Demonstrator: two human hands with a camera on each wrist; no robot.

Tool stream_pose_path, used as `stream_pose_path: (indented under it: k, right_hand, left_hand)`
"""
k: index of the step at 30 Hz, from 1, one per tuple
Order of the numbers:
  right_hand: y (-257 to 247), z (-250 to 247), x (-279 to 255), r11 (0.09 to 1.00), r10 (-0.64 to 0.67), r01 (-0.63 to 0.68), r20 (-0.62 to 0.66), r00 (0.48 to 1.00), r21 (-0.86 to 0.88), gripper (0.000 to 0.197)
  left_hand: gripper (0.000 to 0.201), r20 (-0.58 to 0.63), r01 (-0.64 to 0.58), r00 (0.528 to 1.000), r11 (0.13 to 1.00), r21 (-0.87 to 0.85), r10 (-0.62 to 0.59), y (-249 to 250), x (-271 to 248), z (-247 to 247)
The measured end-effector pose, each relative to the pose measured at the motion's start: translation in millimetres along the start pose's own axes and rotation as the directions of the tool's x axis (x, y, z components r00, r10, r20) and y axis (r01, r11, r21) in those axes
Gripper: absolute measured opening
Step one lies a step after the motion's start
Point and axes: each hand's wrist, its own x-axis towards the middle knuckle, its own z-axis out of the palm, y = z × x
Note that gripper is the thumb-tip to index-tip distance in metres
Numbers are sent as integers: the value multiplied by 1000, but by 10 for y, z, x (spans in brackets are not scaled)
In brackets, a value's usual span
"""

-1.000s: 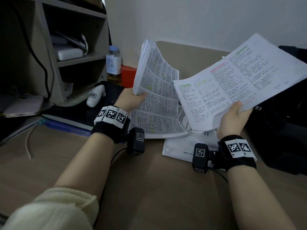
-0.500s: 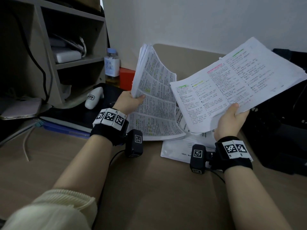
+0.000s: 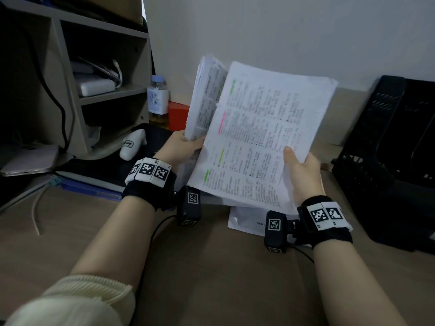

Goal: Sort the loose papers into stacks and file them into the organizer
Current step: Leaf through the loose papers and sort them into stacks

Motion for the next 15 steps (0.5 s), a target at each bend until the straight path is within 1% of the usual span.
stream_pose_path:
  k: [1, 2, 5, 8, 12, 15]
  right_hand:
    - [-2, 1, 0, 1000, 0, 0, 7, 1000, -13, 26]
    - [-1, -3, -1, 1000, 2, -2, 16, 1000, -13, 26]
    - [-17, -7, -28, 999, 27, -28, 42, 999, 31, 22]
    - [-54, 19, -70, 999, 20, -22, 65, 998, 32, 21]
    - [-62, 64, -86, 999, -4, 0, 96, 995, 37, 19]
    - [-58, 82, -99, 999, -22, 20, 85, 996, 25, 18]
  left_hand:
    - [9, 22, -13, 1000, 1000, -6, 13, 17, -10, 1]
    - [12, 45, -25, 999, 1000, -18, 26, 32, -21, -2]
    - [15, 110, -46, 992, 995, -92, 56, 80, -61, -20]
    - [18, 148, -61, 986, 992, -115, 78, 133, -100, -9]
    - [17, 153, -20, 987, 991, -135, 41, 184, -123, 40]
    - [17, 164, 11, 986, 987, -158, 15, 212, -126, 74]
